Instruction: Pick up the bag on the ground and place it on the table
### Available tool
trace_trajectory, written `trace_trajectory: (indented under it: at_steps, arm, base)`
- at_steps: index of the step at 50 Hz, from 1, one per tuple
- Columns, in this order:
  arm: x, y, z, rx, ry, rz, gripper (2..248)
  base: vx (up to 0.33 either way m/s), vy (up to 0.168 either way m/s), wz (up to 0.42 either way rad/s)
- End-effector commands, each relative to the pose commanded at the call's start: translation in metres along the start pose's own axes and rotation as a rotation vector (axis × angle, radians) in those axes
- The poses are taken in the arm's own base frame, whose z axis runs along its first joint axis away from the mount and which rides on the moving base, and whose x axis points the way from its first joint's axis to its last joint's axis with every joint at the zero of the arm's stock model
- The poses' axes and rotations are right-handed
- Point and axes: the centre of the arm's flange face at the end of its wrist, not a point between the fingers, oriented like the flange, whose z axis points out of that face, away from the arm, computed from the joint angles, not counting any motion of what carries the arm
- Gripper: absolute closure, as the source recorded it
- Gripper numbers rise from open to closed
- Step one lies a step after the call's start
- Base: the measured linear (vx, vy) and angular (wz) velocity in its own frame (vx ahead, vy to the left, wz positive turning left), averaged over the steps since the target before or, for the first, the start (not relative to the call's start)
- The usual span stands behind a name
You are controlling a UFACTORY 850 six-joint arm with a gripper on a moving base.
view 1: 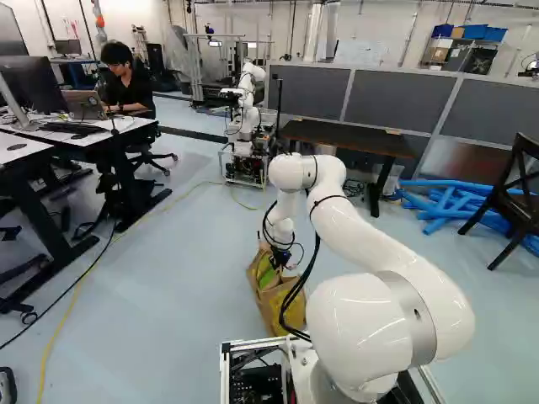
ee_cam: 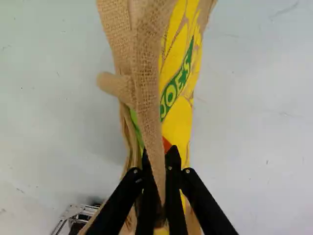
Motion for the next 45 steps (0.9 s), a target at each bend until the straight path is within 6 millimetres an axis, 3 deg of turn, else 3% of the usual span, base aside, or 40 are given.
trace_trajectory:
  at_steps: [45]
  arm:
    - [-0.007,-0.001,-0.068,-0.001,-0.007,0.077,227]
  base:
    - [0.000,0.000,0.000]
